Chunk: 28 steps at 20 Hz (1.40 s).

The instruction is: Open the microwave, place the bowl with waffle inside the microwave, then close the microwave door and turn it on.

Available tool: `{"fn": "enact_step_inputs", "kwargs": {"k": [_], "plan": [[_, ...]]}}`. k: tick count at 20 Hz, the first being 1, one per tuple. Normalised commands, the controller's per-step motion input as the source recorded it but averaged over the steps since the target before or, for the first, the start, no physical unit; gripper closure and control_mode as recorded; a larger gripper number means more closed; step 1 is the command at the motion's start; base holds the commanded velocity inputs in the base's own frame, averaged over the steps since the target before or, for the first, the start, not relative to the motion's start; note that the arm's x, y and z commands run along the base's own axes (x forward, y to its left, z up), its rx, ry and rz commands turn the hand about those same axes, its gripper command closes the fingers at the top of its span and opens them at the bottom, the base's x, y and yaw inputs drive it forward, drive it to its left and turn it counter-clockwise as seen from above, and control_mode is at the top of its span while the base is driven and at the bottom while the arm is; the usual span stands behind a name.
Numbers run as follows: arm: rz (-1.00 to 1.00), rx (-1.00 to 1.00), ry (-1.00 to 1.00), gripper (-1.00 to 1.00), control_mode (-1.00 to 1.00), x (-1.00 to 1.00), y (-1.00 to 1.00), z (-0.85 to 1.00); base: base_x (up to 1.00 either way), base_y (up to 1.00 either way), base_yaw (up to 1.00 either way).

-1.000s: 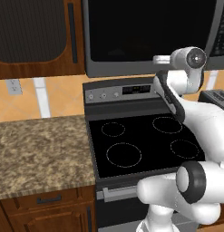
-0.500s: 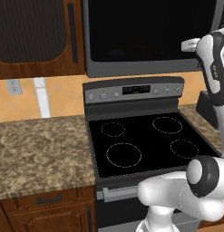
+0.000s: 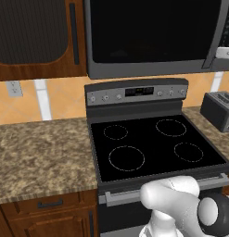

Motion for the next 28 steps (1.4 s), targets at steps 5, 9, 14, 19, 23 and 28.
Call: {"fn": "enact_step_inputs", "kwargs": {"k": [5,9,14,19,23,28], "plan": [[-0.30,0.27,0.09,1.00,-1.00,-0.64,-0.56,-0.05,0.00,0.00,0.00],[-0.37,0.34,0.12,1.00,-1.00,-0.17,-0.74,-0.02,0.00,0.00,0.00],[-0.40,0.33,0.01,1.00,-1.00,0.00,-0.61,-0.17,0.00,0.00,0.00],[-0.08,0.41,-0.12,1.00,-1.00,-0.02,-0.36,-0.09,0.00,0.00,0.00],[0.15,0.47,-0.16,1.00,-1.00,0.00,-0.06,0.00,0.00,0.00,0.00],[0.22,0.38,-0.04,1.00,-1.00,0.00,-0.04,0.00,0.00,0.00,0.00]]}}
